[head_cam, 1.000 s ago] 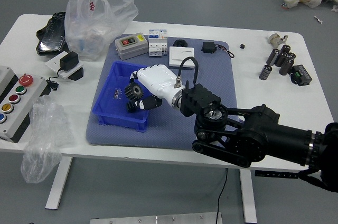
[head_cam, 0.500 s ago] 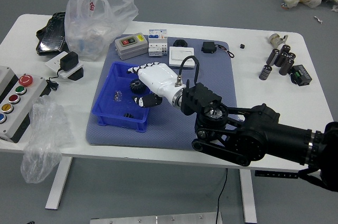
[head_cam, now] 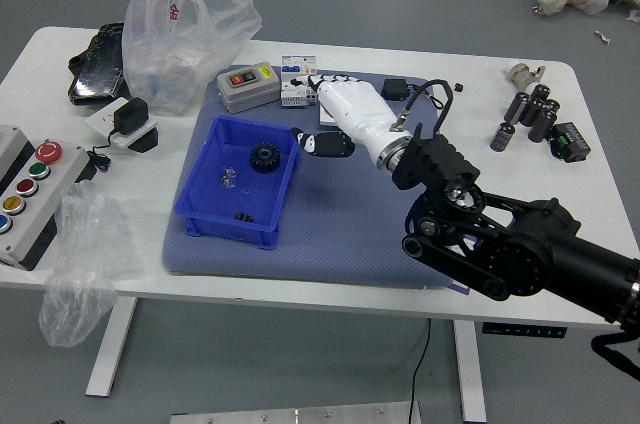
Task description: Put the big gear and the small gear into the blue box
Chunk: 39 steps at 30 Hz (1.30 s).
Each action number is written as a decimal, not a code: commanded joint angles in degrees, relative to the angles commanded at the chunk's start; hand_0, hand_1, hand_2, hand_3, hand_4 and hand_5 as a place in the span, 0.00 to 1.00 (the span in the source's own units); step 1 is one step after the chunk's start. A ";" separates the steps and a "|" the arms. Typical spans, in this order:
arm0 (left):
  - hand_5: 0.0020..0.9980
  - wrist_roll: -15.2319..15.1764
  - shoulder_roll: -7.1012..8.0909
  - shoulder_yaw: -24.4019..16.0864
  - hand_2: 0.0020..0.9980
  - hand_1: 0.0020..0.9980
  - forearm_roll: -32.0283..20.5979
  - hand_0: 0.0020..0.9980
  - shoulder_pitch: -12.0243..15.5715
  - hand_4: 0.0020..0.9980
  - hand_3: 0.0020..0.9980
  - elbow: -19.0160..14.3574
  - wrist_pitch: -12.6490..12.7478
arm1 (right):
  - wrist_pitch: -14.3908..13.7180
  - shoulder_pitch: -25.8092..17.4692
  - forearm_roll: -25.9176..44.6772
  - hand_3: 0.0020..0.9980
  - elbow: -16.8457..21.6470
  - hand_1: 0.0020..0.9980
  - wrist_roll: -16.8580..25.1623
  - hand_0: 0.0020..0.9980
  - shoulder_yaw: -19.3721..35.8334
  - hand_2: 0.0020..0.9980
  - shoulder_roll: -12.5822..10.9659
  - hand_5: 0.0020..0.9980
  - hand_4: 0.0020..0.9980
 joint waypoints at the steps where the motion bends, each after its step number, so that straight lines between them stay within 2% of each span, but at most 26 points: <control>1: 0.66 0.11 -0.02 -0.18 0.61 0.62 0.13 0.66 0.04 0.75 0.76 -0.02 0.03 | -1.32 -1.17 1.44 0.77 -0.27 0.79 1.39 0.78 1.49 0.80 -0.46 0.36 0.65; 5: 0.66 0.25 -0.07 -0.42 0.61 0.62 0.21 0.66 0.13 0.75 0.76 -0.05 0.11 | -6.18 -5.33 8.33 0.77 -1.96 0.79 7.57 0.78 7.18 0.80 -1.50 0.36 0.65; 7: 0.66 0.28 -0.09 -0.46 0.61 0.62 0.21 0.66 0.16 0.75 0.76 -0.06 0.13 | -8.19 -7.21 11.87 0.73 -2.81 0.76 10.67 0.75 9.62 0.76 -1.85 0.38 0.69; 11: 0.66 0.40 -0.10 -0.65 0.61 0.62 0.37 0.66 0.16 0.75 0.76 -0.08 0.15 | -9.83 -9.91 18.09 0.73 -4.20 0.76 16.40 0.75 13.35 0.76 -2.18 0.38 0.69; 12: 0.66 0.43 -0.09 -0.71 0.61 0.62 0.46 0.66 0.15 0.75 0.76 -0.08 0.14 | -9.89 -10.51 19.16 0.75 -4.41 0.77 17.42 0.78 13.65 0.77 -2.19 0.43 0.84; 14: 0.66 0.46 -0.07 -0.77 0.61 0.62 0.55 0.66 0.12 0.75 0.76 -0.08 0.14 | -9.92 -11.66 21.09 0.75 -4.70 0.77 19.01 0.78 13.99 0.77 -2.17 0.43 0.84; 17: 0.66 0.52 -0.04 -0.88 0.61 0.62 0.75 0.66 0.15 0.75 0.76 -0.09 0.12 | -10.02 -13.61 22.66 0.75 -4.91 0.77 20.37 0.78 14.27 0.77 -1.91 0.43 0.84; 18: 0.65 0.59 -0.04 -0.98 0.61 0.62 0.90 0.66 0.17 0.75 0.76 -0.10 0.10 | -10.16 -14.21 23.07 0.75 -4.96 0.76 20.69 0.77 14.34 0.73 -1.74 0.39 0.82; 23: 0.65 0.82 -0.01 -1.38 0.61 0.62 1.51 0.66 0.25 0.75 0.76 -0.13 0.05 | -10.98 -17.00 26.25 0.75 -4.66 0.76 22.63 0.77 14.58 0.73 -0.96 0.39 0.82; 24: 0.65 0.79 0.00 -1.35 0.61 0.62 1.46 0.66 0.28 0.75 0.76 -0.12 0.06 | -11.07 -17.64 27.22 0.72 -4.47 0.75 23.20 0.74 14.64 0.71 -0.86 0.36 0.79; 26: 0.65 0.72 0.00 -1.23 0.61 0.62 1.23 0.66 0.36 0.75 0.76 -0.11 0.08 | -11.10 -18.52 28.83 0.72 -4.20 0.75 24.23 0.74 14.61 0.71 -0.73 0.36 0.79; 29: 0.65 0.74 0.04 -1.32 0.61 0.62 1.21 0.66 0.43 0.75 0.76 -0.11 0.12 | -10.71 -19.10 30.93 0.72 -3.81 0.75 25.63 0.74 14.09 0.71 -0.66 0.36 0.79; 30: 0.65 0.72 0.05 -1.31 0.61 0.62 1.18 0.66 0.43 0.75 0.76 -0.10 0.13 | -10.56 -19.16 31.47 0.70 -3.70 0.72 26.03 0.69 13.92 0.70 -0.66 0.36 0.80; 35: 0.65 0.49 -0.02 -1.05 0.61 0.62 0.81 0.66 0.31 0.75 0.76 -0.07 0.13 | -10.41 -19.24 31.91 0.70 -3.49 0.72 26.81 0.69 14.07 0.70 -0.65 0.36 0.80; 36: 0.65 0.47 -0.05 -1.01 0.61 0.62 0.75 0.66 0.31 0.75 0.76 -0.07 0.14 | -10.41 -19.15 31.73 0.69 -3.57 0.65 26.71 0.52 14.11 0.69 -0.67 0.38 0.76; 39: 0.65 0.60 -0.12 -1.14 0.61 0.62 0.76 0.66 0.40 0.75 0.76 -0.11 0.18 | -9.93 -17.64 29.56 0.69 -4.37 0.65 25.04 0.52 13.81 0.69 -0.95 0.38 0.76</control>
